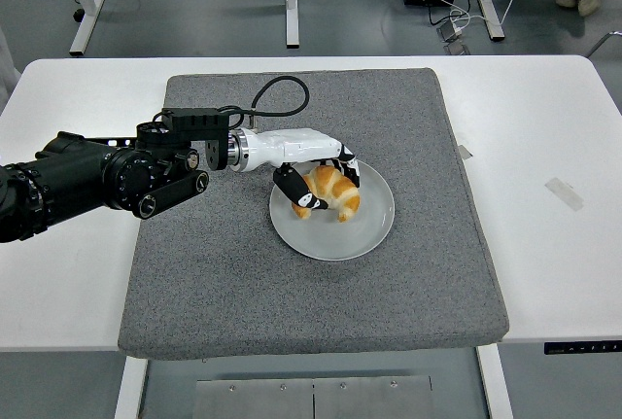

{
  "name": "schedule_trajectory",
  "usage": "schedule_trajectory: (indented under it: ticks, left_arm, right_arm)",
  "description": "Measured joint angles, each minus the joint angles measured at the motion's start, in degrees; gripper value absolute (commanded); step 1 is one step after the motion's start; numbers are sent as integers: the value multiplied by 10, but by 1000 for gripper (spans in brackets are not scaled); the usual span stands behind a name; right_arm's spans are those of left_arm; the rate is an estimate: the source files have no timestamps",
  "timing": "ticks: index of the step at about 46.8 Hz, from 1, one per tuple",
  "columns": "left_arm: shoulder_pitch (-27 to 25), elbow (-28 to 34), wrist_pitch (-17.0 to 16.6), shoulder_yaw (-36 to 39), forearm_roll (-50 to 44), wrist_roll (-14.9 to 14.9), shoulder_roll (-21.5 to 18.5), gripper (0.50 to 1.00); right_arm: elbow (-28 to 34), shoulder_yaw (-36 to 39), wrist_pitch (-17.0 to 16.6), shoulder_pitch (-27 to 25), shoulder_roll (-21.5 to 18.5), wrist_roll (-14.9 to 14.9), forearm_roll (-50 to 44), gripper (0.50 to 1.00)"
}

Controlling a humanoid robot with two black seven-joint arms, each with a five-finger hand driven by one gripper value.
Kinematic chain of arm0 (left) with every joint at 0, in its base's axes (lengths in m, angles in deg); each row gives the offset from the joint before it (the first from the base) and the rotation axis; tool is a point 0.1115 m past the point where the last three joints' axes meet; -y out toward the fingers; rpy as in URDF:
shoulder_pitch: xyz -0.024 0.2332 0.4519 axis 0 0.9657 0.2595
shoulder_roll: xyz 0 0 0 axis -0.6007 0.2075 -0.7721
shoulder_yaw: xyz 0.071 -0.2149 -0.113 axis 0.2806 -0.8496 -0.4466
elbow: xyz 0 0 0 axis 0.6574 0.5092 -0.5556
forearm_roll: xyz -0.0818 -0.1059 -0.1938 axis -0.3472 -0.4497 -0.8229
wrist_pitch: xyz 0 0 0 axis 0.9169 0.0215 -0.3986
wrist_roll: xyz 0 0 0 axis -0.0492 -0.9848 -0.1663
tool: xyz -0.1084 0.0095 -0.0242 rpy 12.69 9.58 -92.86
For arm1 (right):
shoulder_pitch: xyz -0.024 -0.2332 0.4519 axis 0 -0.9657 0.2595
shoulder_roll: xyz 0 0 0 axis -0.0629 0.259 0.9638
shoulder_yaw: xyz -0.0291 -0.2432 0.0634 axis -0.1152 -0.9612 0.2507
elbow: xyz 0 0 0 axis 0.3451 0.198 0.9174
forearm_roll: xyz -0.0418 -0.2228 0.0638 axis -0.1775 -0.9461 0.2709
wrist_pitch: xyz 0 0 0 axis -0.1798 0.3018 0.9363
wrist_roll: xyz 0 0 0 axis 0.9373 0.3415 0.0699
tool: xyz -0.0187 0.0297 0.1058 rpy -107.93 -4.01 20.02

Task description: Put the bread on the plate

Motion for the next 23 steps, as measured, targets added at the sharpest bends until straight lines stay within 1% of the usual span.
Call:
schedule_trajectory:
  ticks: [3, 5, 9, 10, 23]
  left_arm:
    - [2, 0, -3, -1, -1, 0, 0, 817]
    - [2, 0, -6, -1, -2, 0, 0, 876]
    - [2, 0, -9, -2, -7, 0, 0, 954]
    - [2, 0, -9, -3, -8, 1, 0, 964]
    - [4, 0, -9, -8, -25, 6, 1, 977]
  right_arm:
    - [-1, 2, -1, 6, 0, 0, 0, 1000]
    - [-1, 3, -1, 11, 0, 0, 0, 1000]
    - [-1, 5, -1, 14, 0, 0, 0, 1000]
    - [-1, 5, 0, 15, 0, 0, 0, 1000]
    - [4, -1, 1, 12, 0, 0, 0, 1000]
